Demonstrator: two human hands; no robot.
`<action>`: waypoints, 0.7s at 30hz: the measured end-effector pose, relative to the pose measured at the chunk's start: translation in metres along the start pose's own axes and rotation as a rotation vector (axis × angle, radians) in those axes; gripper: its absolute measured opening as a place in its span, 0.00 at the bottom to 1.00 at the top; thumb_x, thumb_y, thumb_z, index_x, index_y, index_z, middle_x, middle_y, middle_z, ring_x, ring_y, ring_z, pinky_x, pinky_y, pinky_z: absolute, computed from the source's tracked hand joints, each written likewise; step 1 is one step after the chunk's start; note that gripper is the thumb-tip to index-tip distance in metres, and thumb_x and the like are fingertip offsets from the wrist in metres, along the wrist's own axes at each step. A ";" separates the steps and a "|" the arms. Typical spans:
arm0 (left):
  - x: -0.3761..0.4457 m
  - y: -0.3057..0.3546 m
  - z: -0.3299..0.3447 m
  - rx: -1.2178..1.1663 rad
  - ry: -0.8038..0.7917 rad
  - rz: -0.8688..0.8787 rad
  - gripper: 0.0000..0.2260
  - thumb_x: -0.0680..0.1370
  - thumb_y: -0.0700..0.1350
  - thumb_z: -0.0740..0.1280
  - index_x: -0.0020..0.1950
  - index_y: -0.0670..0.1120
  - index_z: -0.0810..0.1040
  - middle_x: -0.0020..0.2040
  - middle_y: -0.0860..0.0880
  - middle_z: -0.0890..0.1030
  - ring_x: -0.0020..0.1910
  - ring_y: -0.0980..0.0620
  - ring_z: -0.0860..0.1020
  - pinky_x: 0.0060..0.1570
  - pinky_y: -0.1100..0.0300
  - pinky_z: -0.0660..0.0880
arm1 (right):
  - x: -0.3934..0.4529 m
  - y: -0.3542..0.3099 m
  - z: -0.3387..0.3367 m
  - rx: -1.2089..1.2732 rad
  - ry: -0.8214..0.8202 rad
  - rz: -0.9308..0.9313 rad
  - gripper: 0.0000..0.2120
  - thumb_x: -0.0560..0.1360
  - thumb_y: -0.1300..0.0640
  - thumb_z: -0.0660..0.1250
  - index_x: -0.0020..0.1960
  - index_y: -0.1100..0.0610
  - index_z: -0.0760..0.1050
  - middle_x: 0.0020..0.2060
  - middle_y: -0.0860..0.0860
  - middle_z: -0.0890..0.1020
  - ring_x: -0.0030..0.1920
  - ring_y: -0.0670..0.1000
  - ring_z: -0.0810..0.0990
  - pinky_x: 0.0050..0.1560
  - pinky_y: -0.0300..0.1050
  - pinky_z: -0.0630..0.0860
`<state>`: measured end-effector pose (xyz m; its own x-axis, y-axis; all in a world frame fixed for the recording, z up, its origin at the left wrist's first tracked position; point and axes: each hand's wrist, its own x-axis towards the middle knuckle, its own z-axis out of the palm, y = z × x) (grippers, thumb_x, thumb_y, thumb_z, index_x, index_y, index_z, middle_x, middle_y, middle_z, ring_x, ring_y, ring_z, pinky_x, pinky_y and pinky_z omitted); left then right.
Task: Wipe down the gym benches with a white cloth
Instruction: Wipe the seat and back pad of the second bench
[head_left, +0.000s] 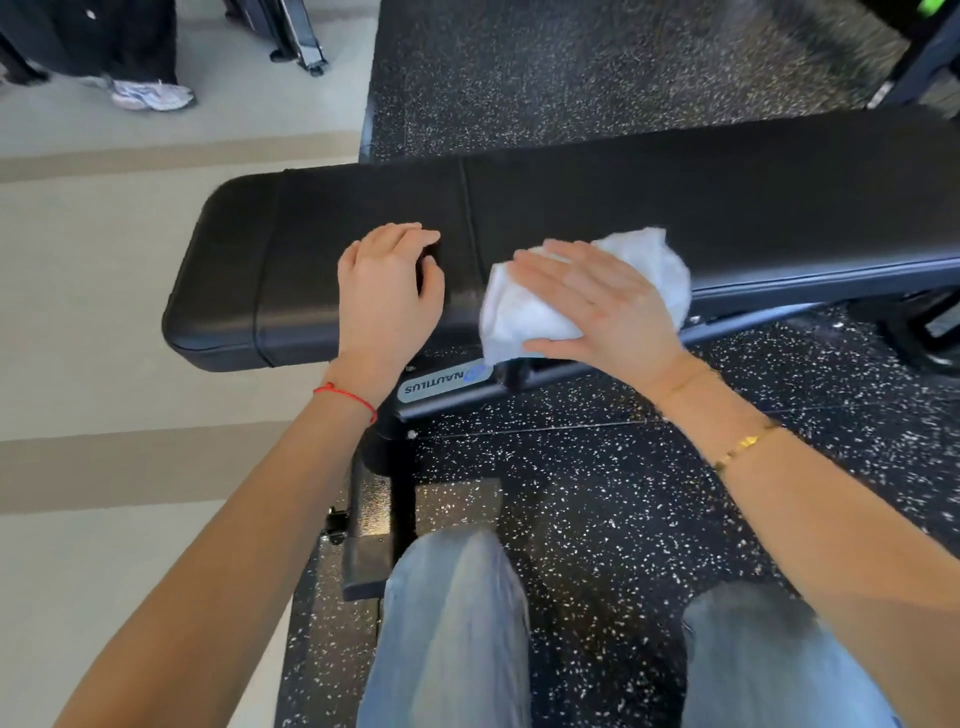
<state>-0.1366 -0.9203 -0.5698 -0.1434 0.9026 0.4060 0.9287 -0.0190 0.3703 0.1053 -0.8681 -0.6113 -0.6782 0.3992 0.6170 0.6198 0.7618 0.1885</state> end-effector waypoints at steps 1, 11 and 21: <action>0.002 0.010 0.005 0.001 0.008 0.001 0.16 0.79 0.43 0.59 0.64 0.47 0.79 0.65 0.49 0.79 0.67 0.49 0.74 0.70 0.47 0.67 | -0.012 0.018 -0.006 0.001 0.009 0.025 0.31 0.78 0.36 0.65 0.74 0.53 0.70 0.71 0.48 0.74 0.71 0.52 0.73 0.70 0.52 0.71; 0.030 0.100 0.054 -0.033 0.044 -0.026 0.15 0.78 0.43 0.60 0.61 0.47 0.81 0.61 0.49 0.81 0.62 0.50 0.77 0.65 0.52 0.72 | -0.036 0.072 -0.017 0.019 0.037 -0.061 0.30 0.78 0.37 0.64 0.70 0.57 0.74 0.67 0.51 0.78 0.66 0.55 0.77 0.66 0.50 0.72; 0.025 0.109 0.054 -0.022 0.083 -0.071 0.15 0.77 0.42 0.62 0.60 0.46 0.82 0.60 0.48 0.82 0.63 0.50 0.78 0.68 0.58 0.69 | -0.094 0.155 -0.047 -0.051 0.009 0.020 0.32 0.78 0.37 0.64 0.72 0.59 0.71 0.68 0.52 0.77 0.66 0.55 0.76 0.67 0.51 0.73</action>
<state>-0.0203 -0.8765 -0.5637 -0.2369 0.8631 0.4460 0.9077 0.0331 0.4183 0.2841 -0.8115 -0.6043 -0.6620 0.4096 0.6277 0.6527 0.7267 0.2141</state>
